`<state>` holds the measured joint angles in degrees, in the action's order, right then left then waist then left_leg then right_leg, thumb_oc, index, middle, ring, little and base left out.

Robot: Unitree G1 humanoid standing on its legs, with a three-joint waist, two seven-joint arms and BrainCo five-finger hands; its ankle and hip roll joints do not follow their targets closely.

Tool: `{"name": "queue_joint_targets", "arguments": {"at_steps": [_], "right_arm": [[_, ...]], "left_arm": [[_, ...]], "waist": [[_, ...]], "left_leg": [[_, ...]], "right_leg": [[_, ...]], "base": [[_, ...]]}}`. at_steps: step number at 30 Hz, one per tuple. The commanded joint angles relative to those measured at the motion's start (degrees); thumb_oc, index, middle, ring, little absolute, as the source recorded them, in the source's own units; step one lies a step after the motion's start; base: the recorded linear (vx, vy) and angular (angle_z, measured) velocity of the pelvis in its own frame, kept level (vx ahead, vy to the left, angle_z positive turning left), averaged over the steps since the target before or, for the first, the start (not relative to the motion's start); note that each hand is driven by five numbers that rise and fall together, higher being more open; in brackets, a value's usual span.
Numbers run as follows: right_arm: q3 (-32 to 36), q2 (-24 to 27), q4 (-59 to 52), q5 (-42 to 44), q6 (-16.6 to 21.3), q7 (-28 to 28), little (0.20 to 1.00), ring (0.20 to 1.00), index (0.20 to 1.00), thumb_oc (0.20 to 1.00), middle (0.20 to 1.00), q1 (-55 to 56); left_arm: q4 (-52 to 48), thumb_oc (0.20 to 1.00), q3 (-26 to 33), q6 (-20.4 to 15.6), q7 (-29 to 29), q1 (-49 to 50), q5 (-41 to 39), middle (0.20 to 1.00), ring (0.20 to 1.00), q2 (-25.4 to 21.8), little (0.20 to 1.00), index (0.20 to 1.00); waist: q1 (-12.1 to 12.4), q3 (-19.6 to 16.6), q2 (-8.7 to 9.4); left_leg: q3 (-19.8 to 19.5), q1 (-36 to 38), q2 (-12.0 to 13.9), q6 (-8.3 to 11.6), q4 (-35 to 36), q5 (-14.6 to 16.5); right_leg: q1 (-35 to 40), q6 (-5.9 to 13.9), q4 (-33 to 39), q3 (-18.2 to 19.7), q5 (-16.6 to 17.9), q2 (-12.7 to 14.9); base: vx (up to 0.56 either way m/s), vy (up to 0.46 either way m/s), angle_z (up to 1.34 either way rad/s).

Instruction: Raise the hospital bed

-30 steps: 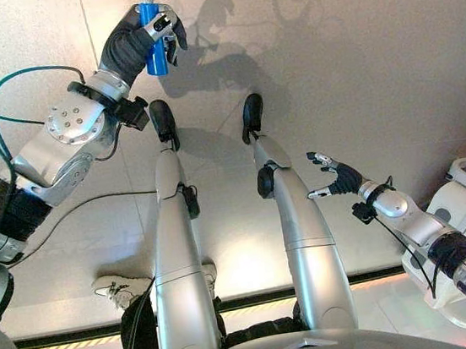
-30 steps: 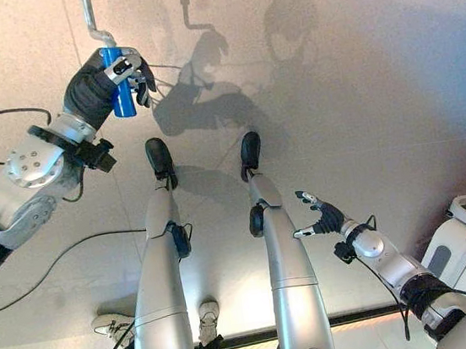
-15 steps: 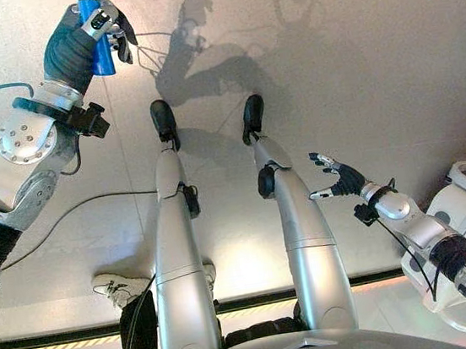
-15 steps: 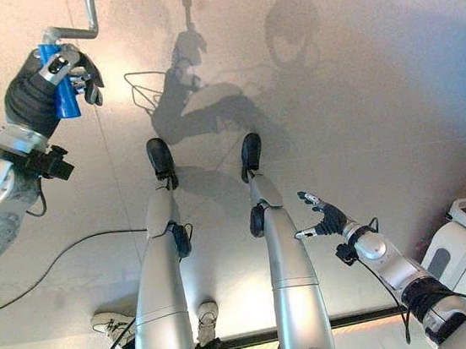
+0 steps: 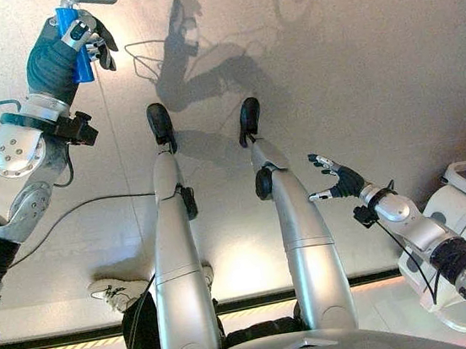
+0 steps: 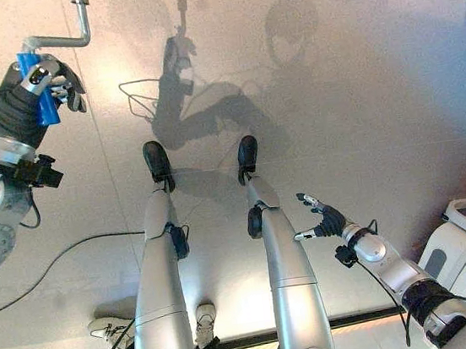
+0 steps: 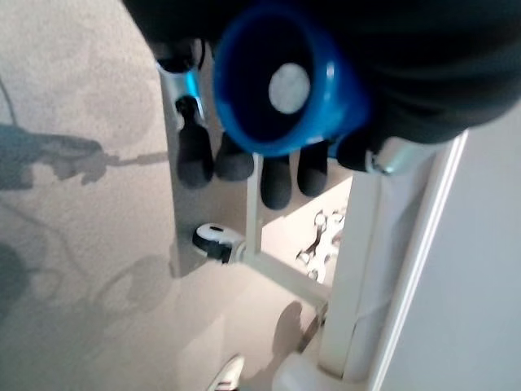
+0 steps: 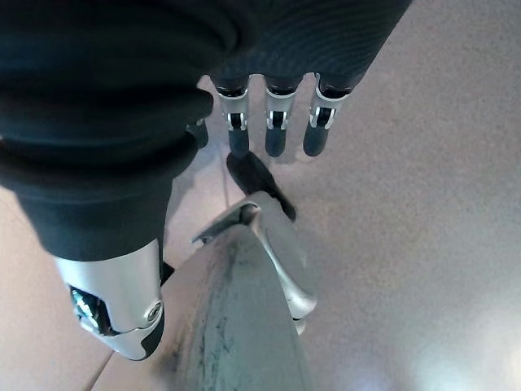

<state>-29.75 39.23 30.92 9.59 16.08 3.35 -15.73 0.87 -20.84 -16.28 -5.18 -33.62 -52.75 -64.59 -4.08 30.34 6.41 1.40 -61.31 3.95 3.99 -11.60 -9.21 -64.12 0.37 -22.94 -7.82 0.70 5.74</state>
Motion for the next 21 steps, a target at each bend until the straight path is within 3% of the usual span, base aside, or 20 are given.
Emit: {"name": "queue_joint_targets", "arguments": {"at_steps": [1,9,21], "right_arm": [[0.4,1.6,-0.4,-1.0,1.3,0.8,1.000,1.000,1.000,1.000,1.000,5.2],[0.0,1.4,-1.5,-0.6,0.8,0.9,1.000,1.000,1.000,1.000,1.000,4.4],[-1.3,2.1,-1.4,0.3,0.7,1.0,1.000,1.000,1.000,1.000,1.000,2.9]], "left_arm": [[-2.4,0.200,4.1,-6.5,-0.9,4.6,3.4,0.200,0.200,2.3,0.200,0.200],[9.3,0.200,1.0,-5.0,-3.6,-2.9,5.1,0.200,0.200,9.7,0.200,0.200],[26.7,0.200,-4.9,-2.4,-4.7,-15.7,8.8,0.200,0.200,17.0,0.200,0.200]], "waist": [[-0.3,-0.8,-1.27],[-1.4,-0.6,-0.40],[-3.0,-0.6,0.56]], "left_leg": [[1.6,2.0,-2.9,-3.06,-6.2,10.9],[1.6,1.5,-2.6,-3.09,-6.9,11.1],[1.8,0.8,-2.2,-3.07,-7.9,11.4]], "right_leg": [[2.6,6.63,8.2,1.2,6.9,-1.0],[2.0,6.42,7.7,1.6,6.8,-1.4],[1.2,6.28,7.0,1.7,6.6,-1.8]], "base": [[0.00,0.000,0.00],[0.00,0.000,0.00],[0.00,0.000,0.01]]}}
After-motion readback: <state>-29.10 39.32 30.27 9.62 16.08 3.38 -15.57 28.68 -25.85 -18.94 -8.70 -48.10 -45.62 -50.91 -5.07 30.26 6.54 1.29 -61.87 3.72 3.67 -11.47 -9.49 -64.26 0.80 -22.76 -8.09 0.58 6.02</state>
